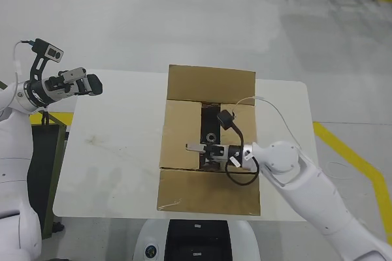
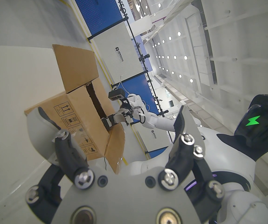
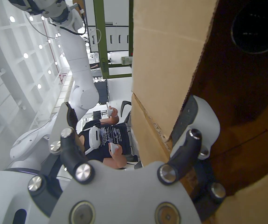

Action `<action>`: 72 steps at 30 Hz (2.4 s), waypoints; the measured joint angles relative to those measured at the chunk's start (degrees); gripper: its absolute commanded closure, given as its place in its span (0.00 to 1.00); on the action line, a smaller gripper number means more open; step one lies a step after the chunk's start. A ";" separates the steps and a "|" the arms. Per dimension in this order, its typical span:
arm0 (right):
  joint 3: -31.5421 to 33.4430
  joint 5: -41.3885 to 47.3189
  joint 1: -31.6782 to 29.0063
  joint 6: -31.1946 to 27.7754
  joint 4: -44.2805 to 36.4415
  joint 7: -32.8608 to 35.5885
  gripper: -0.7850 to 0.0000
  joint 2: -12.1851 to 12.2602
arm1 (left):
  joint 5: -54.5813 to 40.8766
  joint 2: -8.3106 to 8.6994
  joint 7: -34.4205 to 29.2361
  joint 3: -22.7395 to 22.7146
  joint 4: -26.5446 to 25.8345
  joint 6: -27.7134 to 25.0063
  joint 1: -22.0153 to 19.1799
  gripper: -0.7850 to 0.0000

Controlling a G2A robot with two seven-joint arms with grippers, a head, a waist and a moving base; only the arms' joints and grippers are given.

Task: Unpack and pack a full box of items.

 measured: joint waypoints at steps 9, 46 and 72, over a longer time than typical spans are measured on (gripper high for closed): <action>2.53 4.10 -0.29 -4.14 -1.83 1.61 0.00 -0.20 | 0.00 0.00 0.00 0.00 0.00 0.00 0.00 0.00; -18.75 -2.83 16.50 -3.61 0.58 -6.92 0.00 -11.79 | -4.94 -0.14 6.35 2.32 -5.04 1.36 -2.75 0.00; -14.65 -11.62 12.54 0.87 -4.30 -5.46 0.00 -13.18 | -0.03 -1.39 6.07 15.08 0.87 1.95 -0.03 0.00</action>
